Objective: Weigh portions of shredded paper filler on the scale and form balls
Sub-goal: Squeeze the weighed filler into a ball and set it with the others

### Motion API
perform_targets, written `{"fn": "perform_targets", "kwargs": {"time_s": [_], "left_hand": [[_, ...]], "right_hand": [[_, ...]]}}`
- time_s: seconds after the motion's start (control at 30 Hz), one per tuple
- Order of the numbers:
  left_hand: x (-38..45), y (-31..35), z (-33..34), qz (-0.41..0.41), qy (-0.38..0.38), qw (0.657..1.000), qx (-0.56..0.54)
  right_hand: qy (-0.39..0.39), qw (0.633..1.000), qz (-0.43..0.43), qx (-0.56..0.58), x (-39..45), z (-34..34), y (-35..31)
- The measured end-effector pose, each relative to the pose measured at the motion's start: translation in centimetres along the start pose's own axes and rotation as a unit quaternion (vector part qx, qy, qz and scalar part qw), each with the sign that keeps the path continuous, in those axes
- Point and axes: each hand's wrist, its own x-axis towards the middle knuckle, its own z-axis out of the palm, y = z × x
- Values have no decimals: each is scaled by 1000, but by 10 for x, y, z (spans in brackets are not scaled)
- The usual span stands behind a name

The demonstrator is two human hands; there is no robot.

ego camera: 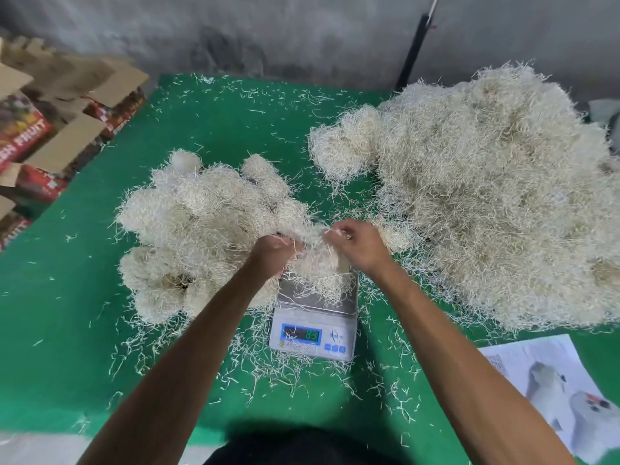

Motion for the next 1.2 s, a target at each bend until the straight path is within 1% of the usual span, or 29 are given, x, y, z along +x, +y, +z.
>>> {"fn": "perform_targets", "kwargs": {"time_s": [0.07,0.13,0.17,0.2,0.27,0.33,0.4,0.5,0.7,0.97,1.2], "left_hand": [[-2,-10,-1,16,24,998,53],[-2,-19,-3,18,40,997,68],[-4,-21,-4,15,45,997,64],[-5,-22,-4,20,52,997,53],[-9,-23,-3,49,95,993,47],[-12,-20,-3,70,143,986,53],[-13,-17,-3,70,159,984,43],[-14,-17,-5,47,160,986,28],[-16,-14,-4,15,156,988,-9],[-26,-9,-5,16,166,986,-8],[-28,0,-3,-3,167,985,-44]], "right_hand": [[-23,991,12,-129,0,2,11],[-14,984,26,-178,0,-1,18],[12,983,31,-181,-1,-3,18],[45,984,31,-171,-2,-4,19],[109,985,22,-131,-1,-6,18],[138,986,18,-97,-2,-6,17],[139,987,18,-78,-4,-6,15],[143,986,9,-80,-8,-5,11],[152,986,19,-61,-11,-5,6],[164,985,17,-48,-18,-6,4],[172,984,29,-27,-21,-6,5]]}}
